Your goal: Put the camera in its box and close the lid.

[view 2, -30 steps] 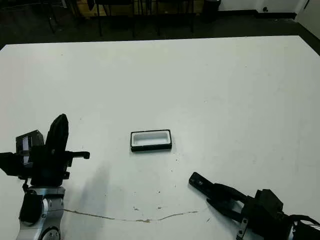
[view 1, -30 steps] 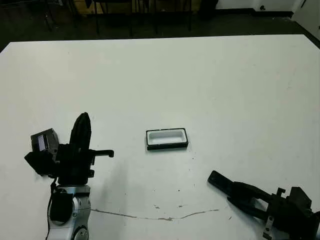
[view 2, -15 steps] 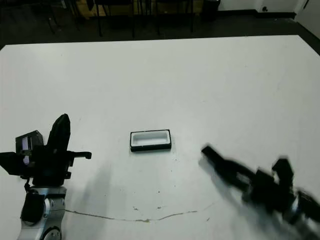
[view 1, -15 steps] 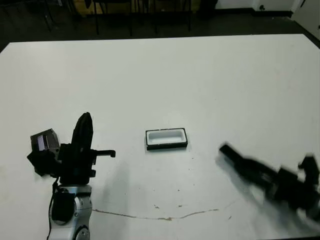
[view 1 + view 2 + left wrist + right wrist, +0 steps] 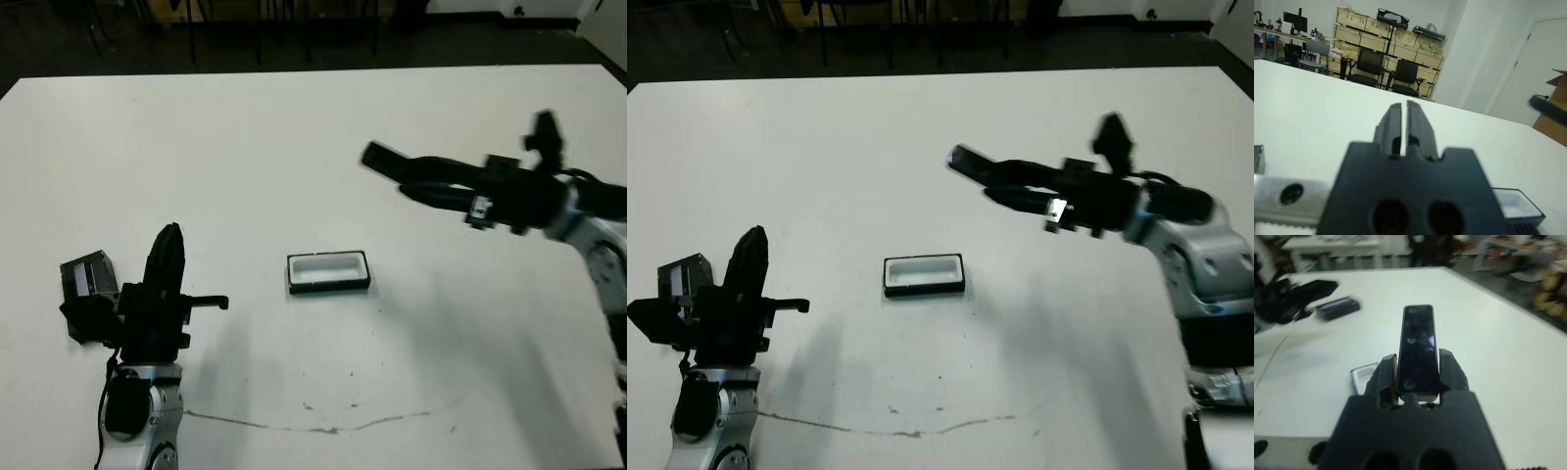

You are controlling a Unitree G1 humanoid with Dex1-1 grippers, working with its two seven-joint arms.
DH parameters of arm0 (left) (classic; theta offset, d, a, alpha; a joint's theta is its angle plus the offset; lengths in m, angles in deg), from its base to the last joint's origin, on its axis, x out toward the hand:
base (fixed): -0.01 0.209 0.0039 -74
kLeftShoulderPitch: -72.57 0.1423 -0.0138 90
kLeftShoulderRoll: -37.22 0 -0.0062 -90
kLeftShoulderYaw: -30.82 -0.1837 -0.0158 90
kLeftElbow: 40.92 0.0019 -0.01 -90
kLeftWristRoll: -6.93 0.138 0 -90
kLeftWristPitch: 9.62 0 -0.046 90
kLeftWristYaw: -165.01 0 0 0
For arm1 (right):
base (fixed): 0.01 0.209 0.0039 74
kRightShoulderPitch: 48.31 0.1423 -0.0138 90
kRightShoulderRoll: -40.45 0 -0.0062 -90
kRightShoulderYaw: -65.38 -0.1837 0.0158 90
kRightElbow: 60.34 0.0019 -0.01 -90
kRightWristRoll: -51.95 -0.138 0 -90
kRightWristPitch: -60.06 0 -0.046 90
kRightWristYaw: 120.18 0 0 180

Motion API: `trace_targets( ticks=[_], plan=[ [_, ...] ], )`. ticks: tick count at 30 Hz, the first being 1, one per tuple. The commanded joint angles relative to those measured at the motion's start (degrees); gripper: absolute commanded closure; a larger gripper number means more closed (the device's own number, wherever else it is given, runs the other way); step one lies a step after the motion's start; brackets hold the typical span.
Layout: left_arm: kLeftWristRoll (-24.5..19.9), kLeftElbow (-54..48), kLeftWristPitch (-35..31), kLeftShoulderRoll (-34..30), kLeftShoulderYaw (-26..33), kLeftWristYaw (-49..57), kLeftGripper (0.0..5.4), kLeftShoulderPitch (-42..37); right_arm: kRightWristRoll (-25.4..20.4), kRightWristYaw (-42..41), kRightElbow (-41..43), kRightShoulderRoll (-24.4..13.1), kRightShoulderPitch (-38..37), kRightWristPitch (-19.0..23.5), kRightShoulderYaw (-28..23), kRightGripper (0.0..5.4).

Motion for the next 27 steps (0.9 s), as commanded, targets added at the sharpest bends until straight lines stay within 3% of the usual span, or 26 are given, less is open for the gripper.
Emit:
trace_targets(
  ticks=[1, 7, 15, 27],
  plan=[
    [0.35, 1.2, -0.07, -0.23, -0.1, 0.03, 5.4, 2.0, 5.29, -3.7, -5.68, 1.71, 4.78, -1.93, 4.69, 4.69],
    [0.87, 1.34, 0.17, -0.17, -0.02, 0.41, 5.4, 2.18, 10.91, -10.02, -11.4, 4.47, 8.36, -4.33, 9.85, 4.69],
    [0.7, 1.07, 0.07, 0.21, -0.24, 0.57, 5.4, 2.83, 16.67, -14.03, -14.96, 5.39, 9.3, -7.13, 12.76, 4.7],
    [1.08, 1.44, 1.02, 0.21, -0.39, 0.64, 5.4, 3.28, 18.81, -17.45, -17.58, 6.47, 9.5, -6.23, 12.92, 4.7]
  ],
)
